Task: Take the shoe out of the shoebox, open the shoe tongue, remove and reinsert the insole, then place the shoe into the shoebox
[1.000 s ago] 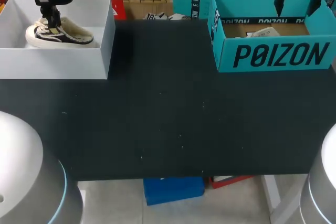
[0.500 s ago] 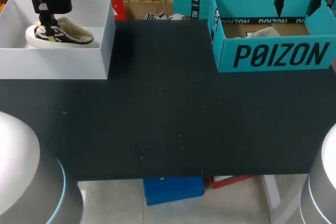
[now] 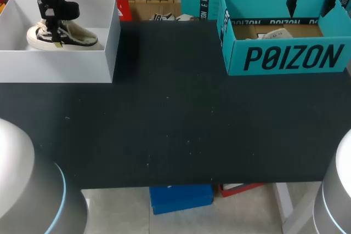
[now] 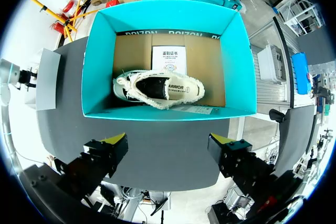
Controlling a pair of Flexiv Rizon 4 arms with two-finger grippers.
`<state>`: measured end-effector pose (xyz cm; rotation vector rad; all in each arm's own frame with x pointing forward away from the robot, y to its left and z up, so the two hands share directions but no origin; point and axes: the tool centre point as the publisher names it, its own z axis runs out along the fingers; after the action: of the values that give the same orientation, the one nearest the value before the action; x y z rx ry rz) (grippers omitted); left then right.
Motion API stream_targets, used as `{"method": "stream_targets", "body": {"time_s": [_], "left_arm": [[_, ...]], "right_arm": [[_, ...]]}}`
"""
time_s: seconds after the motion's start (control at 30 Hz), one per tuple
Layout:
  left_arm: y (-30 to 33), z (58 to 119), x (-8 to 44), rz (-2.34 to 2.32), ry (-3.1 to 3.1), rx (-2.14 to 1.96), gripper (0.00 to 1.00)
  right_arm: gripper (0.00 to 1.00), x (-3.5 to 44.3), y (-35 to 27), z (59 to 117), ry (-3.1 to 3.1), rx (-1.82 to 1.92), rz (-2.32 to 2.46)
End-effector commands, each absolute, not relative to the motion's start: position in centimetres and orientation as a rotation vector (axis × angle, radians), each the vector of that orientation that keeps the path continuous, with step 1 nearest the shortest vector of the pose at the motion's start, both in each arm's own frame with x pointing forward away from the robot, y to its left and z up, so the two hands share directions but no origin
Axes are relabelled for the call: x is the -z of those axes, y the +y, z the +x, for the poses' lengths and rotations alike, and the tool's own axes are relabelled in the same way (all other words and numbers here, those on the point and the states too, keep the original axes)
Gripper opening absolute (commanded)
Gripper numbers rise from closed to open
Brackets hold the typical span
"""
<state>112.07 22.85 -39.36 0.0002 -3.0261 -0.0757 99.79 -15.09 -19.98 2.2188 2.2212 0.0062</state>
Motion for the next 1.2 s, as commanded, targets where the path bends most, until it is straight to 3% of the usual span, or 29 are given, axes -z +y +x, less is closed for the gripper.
{"method": "stream_targets", "body": {"time_s": [0.03,0.17,0.2,0.27,0.67,1.2], "left_arm": [[23.1,112.6,40.4,0.005,-3.013,0.080,0.45],[23.2,112.8,40.8,0.016,-3.008,0.084,0.35],[23.2,112.8,40.8,0.018,-3.008,0.084,0.28],[23.2,112.9,40.8,0.040,-3.009,0.088,0.00],[23.0,112.4,38.1,0.056,-3.035,0.035,0.00],[21.6,112.0,28.5,0.104,-3.201,0.135,0.00]], "right_arm": [[1.00,20.0,-15.1,99.9,2.221,-0.005,2.220],[1.00,20.0,-15.1,99.9,2.221,-0.005,2.220],[1.00,20.0,-15.1,99.9,2.221,-0.005,2.220],[1.00,20.0,-15.1,99.9,2.221,-0.005,2.220],[1.00,20.0,-15.1,99.9,2.221,-0.005,2.220],[1.00,20.0,-15.1,99.9,2.221,-0.005,2.220]]}}
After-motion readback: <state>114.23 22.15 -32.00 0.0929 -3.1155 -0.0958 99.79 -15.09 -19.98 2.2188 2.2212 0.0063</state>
